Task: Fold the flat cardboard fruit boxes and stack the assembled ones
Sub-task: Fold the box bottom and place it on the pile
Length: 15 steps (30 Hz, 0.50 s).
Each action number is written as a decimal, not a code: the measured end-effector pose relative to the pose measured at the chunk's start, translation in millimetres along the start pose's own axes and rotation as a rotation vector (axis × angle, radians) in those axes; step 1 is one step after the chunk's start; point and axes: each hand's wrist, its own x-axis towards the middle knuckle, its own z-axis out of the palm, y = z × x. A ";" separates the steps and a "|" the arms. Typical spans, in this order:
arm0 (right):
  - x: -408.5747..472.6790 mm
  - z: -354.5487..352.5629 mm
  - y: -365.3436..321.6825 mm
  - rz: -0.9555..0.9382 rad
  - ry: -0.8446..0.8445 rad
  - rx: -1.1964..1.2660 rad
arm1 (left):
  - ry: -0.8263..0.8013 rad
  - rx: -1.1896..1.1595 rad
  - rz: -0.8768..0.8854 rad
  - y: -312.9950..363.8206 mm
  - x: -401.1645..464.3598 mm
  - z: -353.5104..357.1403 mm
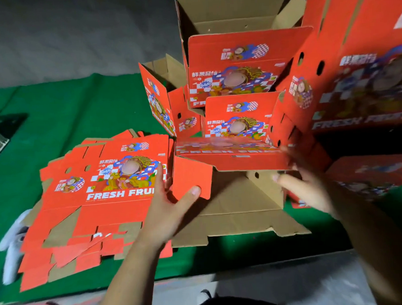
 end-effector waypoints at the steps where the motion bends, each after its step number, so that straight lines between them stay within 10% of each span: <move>1: 3.0 -7.4 -2.3 -0.003 0.066 0.109 | 0.025 0.028 -0.020 2.9 3.8 0.8; 5: 19.4 -24.3 -20.4 0.039 0.205 0.094 | 0.101 0.170 -0.028 16.1 18.4 5.1; 11: 40.7 -45.0 -36.9 0.214 0.138 0.036 | -0.205 0.511 0.042 31.5 39.3 2.1; 15: 45.3 -52.3 -33.2 0.214 0.284 0.180 | 0.188 0.246 -0.006 42.7 53.1 -1.0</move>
